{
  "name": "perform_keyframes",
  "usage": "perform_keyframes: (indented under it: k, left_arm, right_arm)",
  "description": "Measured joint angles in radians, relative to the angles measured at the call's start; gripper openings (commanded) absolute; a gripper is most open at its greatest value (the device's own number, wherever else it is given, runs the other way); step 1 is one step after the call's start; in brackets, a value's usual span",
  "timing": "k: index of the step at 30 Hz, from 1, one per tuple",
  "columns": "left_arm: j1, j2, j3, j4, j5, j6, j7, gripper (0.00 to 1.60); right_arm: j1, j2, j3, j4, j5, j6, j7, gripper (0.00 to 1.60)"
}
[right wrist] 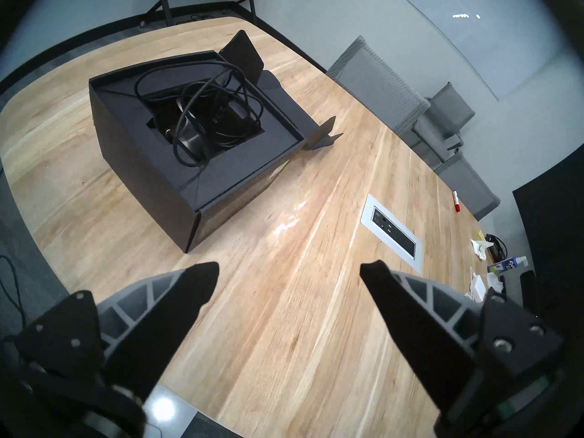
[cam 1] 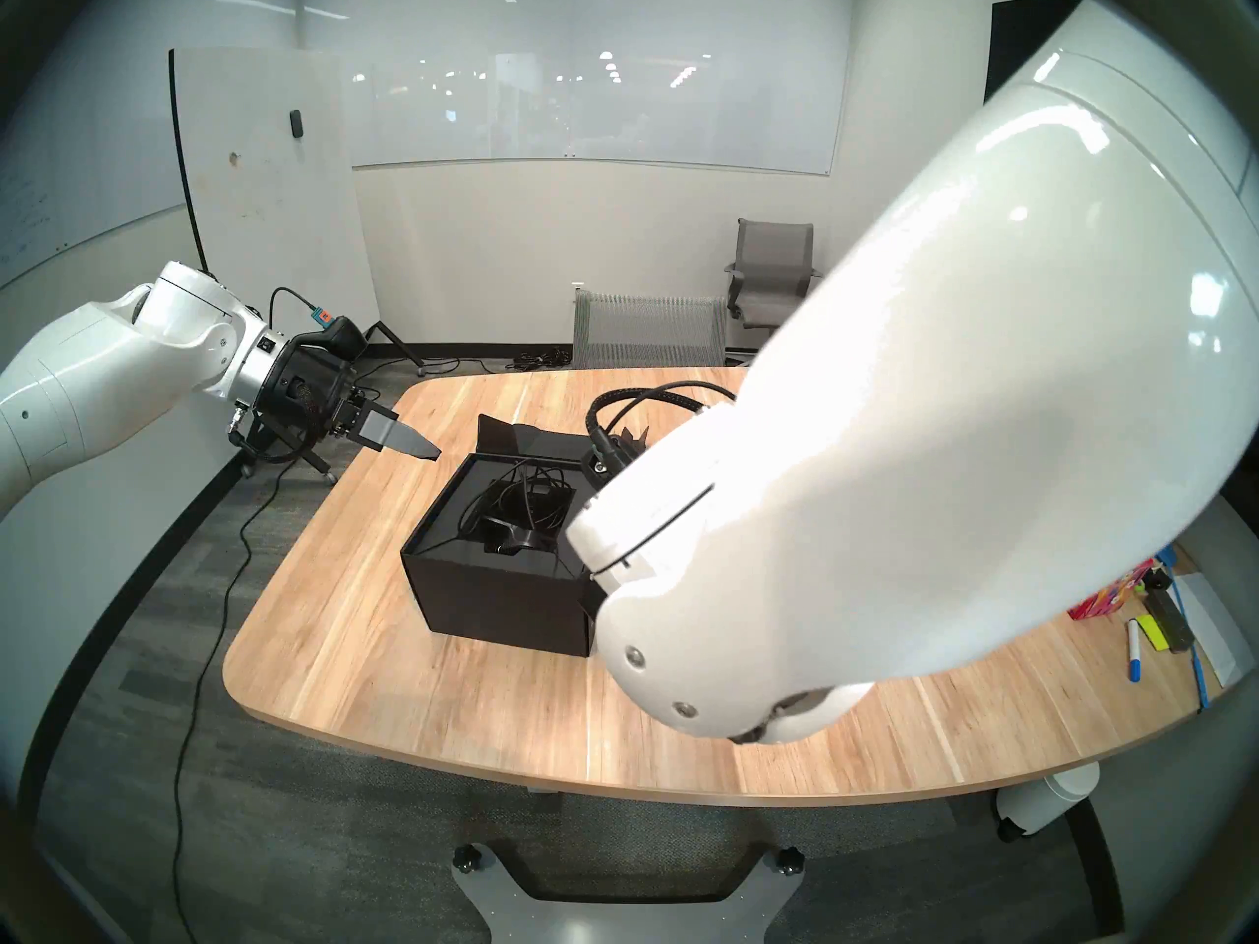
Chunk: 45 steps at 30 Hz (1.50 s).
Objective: Open the box and place the mouse inside
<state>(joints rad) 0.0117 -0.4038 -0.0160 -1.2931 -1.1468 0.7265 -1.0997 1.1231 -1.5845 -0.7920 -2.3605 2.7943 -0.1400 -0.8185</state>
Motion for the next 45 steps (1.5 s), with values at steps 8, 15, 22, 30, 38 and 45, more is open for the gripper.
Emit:
perform_keyframes:
  k: [8,15,22,30,38,45]
  left_arm:
    - [0.000,0.000,0.000,0.000,0.000,0.000,0.000,1.60]
    - [0.000,0.000,0.000,0.000,0.000,0.000,0.000,1.60]
    - [0.000,0.000,0.000,0.000,0.000,0.000,0.000,1.60]
    - [0.000,0.000,0.000,-0.001,0.000,0.000,0.001,1.60]
    - [0.000,0.000,0.000,-0.001,0.000,0.000,0.001,1.60]
    - [0.000,0.000,0.000,-0.001,0.000,0.000,0.001,1.60]
  right_arm:
    - [0.027,0.049,-0.048,-0.084,-0.031,-0.050,-0.012,1.60]
    - [0.042,0.072,-0.079,-0.085,-0.033,-0.065,-0.018,1.60]
    - [0.047,0.087,-0.109,-0.086,-0.006,-0.064,-0.027,1.60]
    - [0.046,0.102,-0.191,-0.086,0.023,-0.030,-0.032,1.60]
    - [0.037,0.116,-0.312,-0.086,-0.004,0.001,-0.007,1.60]
    - [0.038,0.132,-0.424,-0.086,-0.066,0.026,0.035,1.60]
